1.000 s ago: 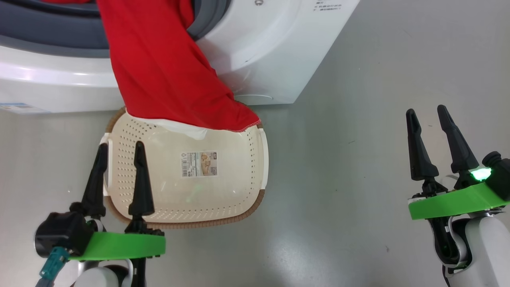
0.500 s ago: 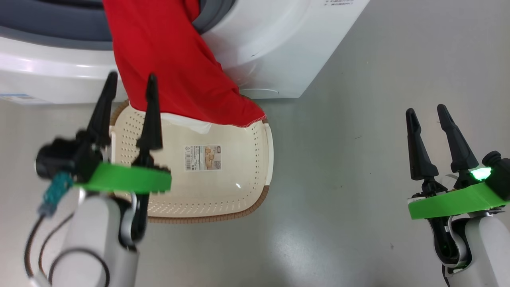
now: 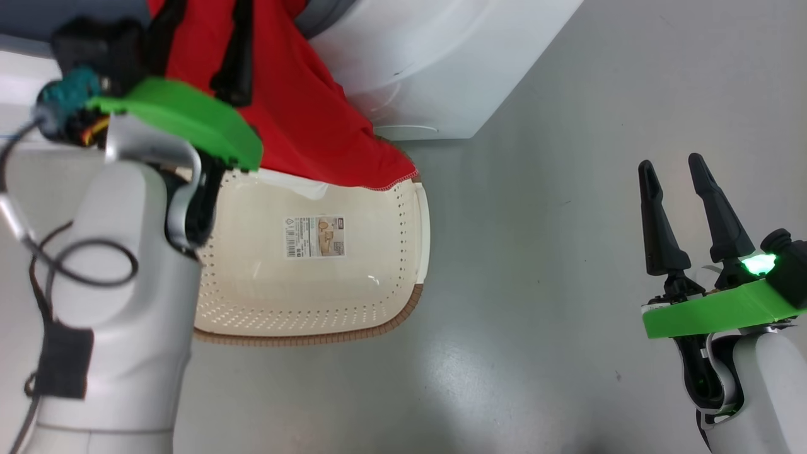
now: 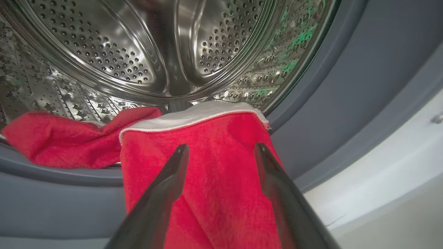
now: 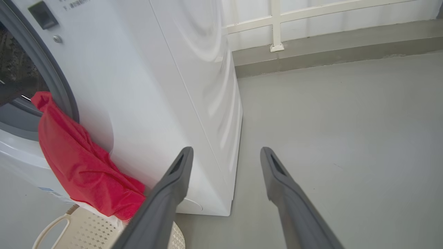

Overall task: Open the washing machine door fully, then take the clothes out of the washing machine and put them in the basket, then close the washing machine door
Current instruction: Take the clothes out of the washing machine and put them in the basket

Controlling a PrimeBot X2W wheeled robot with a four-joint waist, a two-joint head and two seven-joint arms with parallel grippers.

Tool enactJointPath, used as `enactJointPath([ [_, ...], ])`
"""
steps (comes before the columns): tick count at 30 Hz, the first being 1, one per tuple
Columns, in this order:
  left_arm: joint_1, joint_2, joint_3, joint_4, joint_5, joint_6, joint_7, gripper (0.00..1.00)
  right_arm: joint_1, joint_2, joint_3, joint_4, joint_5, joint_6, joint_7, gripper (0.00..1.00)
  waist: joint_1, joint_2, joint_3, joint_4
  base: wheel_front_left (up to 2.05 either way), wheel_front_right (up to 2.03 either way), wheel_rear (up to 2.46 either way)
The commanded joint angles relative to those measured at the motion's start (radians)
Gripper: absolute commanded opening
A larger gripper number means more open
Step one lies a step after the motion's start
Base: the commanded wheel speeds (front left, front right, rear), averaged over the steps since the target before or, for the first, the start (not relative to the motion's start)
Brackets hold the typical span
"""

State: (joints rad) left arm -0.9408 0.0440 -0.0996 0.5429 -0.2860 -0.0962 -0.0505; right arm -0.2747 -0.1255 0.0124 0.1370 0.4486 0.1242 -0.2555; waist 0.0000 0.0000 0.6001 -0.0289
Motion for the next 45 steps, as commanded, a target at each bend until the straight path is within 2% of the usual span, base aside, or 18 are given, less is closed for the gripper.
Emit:
enactJointPath([
  [1, -0.024, 0.029, 0.016, -0.006, -0.015, -0.007, 0.015, 1.0, 0.002, -0.004, 0.021, -0.023, 0.004, 0.007, -0.006, 1.0, 0.0, 0.0, 0.003, -0.002, 0.0, 0.0, 0.0],
  [7, -0.132, 0.021, -0.011, 0.109, -0.07, -0.021, 0.091, 1.0, -0.008, -0.003, 0.022, -0.024, 0.005, 0.007, -0.006, 1.0, 0.0, 0.0, 0.013, -0.006, 0.0, 0.0, 0.0],
  [11, -0.181, 0.018, -0.045, 0.177, -0.07, -0.025, 0.105, 1.0, -0.015, -0.003, 0.023, -0.025, 0.005, 0.007, -0.006, 1.0, 0.0, 0.0, 0.02, -0.01, 0.0, 0.0, 0.0],
  [25, -0.272, 0.046, -0.093, 0.396, -0.015, 0.01, 0.035, 1.0, -0.022, 0.003, 0.02, -0.028, 0.006, 0.007, -0.006, 1.0, 0.0, 0.0, 0.028, -0.021, 0.0, 0.0, 0.0],
  [26, -0.277, 0.046, -0.093, 0.41, -0.016, 0.011, 0.028, 0.96, -0.022, 0.003, 0.02, -0.028, 0.006, 0.007, -0.006, 1.0, 0.0, 0.0, 0.027, -0.021, 0.0, 0.0, 0.0],
  [27, -0.287, 0.046, -0.095, 0.437, -0.016, 0.013, 0.015, 0.45, -0.023, 0.003, 0.022, -0.029, 0.006, 0.007, -0.006, 1.0, 0.0, 0.0, 0.026, -0.02, 0.0, 0.0, 0.0],
  [29, -0.296, 0.045, -0.098, 0.458, -0.016, 0.013, -0.004, 0.16, -0.023, 0.003, 0.022, -0.03, 0.006, 0.007, -0.006, 1.0, 0.0, 0.0, 0.025, -0.019, 0.0, 0.0, 0.0],
  [31, -0.304, 0.044, -0.102, 0.474, -0.014, 0.015, -0.027, 0.02, -0.022, 0.002, 0.021, -0.031, 0.006, 0.007, -0.006, 1.0, 0.0, 0.0, 0.024, -0.018, 0.0, 0.0, 0.0],
  [40, -0.31, 0.038, -0.088, 0.509, -0.036, 0.023, -0.163, 0.0, -0.012, 0.0, 0.019, -0.029, 0.005, 0.007, -0.006, 1.0, 0.0, 0.0, 0.004, -0.011, 0.0, 0.0, 0.0],
  [45, -0.263, 0.037, -0.074, 0.461, -0.042, 0.032, -0.206, 0.0, 0.002, -0.001, 0.016, -0.027, 0.004, 0.007, -0.006, 1.0, 0.0, 0.0, -0.015, -0.003, 0.0, 0.0, 0.0],
])
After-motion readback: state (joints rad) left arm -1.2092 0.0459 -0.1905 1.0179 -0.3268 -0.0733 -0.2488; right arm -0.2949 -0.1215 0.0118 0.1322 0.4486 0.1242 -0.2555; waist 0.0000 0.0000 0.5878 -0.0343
